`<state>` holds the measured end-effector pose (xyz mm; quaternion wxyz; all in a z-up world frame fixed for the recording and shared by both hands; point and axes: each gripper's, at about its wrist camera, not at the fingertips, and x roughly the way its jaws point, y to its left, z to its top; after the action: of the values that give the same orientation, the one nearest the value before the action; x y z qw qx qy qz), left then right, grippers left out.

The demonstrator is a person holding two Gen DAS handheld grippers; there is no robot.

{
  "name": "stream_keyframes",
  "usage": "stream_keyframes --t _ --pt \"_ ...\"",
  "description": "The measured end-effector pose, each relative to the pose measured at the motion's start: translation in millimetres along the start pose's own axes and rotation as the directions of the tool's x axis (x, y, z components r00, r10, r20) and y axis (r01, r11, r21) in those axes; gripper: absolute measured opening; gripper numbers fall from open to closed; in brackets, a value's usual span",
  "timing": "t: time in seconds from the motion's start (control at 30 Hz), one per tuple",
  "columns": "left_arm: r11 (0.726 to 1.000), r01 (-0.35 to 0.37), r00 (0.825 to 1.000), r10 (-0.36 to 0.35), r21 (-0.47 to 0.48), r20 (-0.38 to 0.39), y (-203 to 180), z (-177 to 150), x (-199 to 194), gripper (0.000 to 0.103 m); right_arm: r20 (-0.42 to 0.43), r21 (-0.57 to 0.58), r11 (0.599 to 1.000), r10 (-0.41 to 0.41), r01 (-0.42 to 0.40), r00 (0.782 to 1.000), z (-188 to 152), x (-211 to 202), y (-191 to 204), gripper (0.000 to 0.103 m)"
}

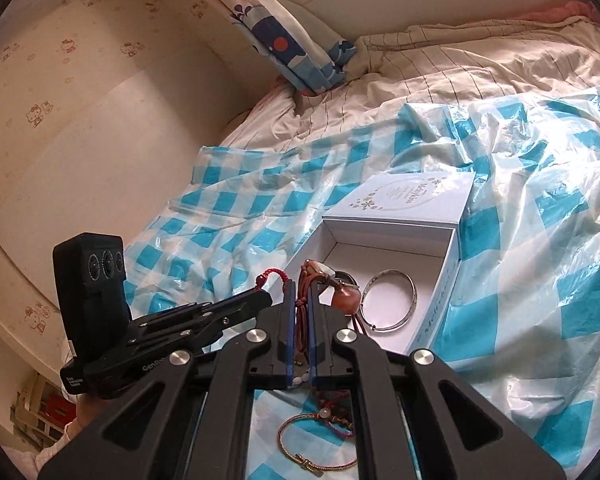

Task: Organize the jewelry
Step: 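Carry both red bracelets over the white box, then lower both red bracelets into the box and open both tools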

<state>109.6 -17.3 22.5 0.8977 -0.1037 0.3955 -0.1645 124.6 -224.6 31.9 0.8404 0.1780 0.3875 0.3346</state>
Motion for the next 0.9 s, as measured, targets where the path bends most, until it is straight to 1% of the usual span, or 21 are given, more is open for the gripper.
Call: stream_keyframes --t 0.23,0.67,0.83,0.9 --pt "1.0 -0.012 1.0 0.012 0.004 -0.007 2.4 0.0 5.4 0.003 -0.005 0.003 1.0 -0.007 0.007 1.0 -0.1 7.7 0.1 0.006" --pt "0.998 -0.062 0.998 0.062 0.003 -0.002 9.0 5.4 21.8 0.003 -0.017 -0.038 0.996 -0.077 0.076 0.997 5.0 36.4 -1.6 0.006" --pt "0.997 -0.075 0.997 0.075 0.001 -0.009 10.3 4.4 28.8 0.003 -0.032 -0.045 0.994 -0.101 0.1 0.994 1.4 44.0 -4.2 0.006" --pt "0.996 -0.084 0.996 0.084 0.002 -0.017 11.4 3.5 31.9 0.003 -0.046 -0.047 0.992 -0.116 0.114 0.992 0.5 48.0 -6.2 0.008"
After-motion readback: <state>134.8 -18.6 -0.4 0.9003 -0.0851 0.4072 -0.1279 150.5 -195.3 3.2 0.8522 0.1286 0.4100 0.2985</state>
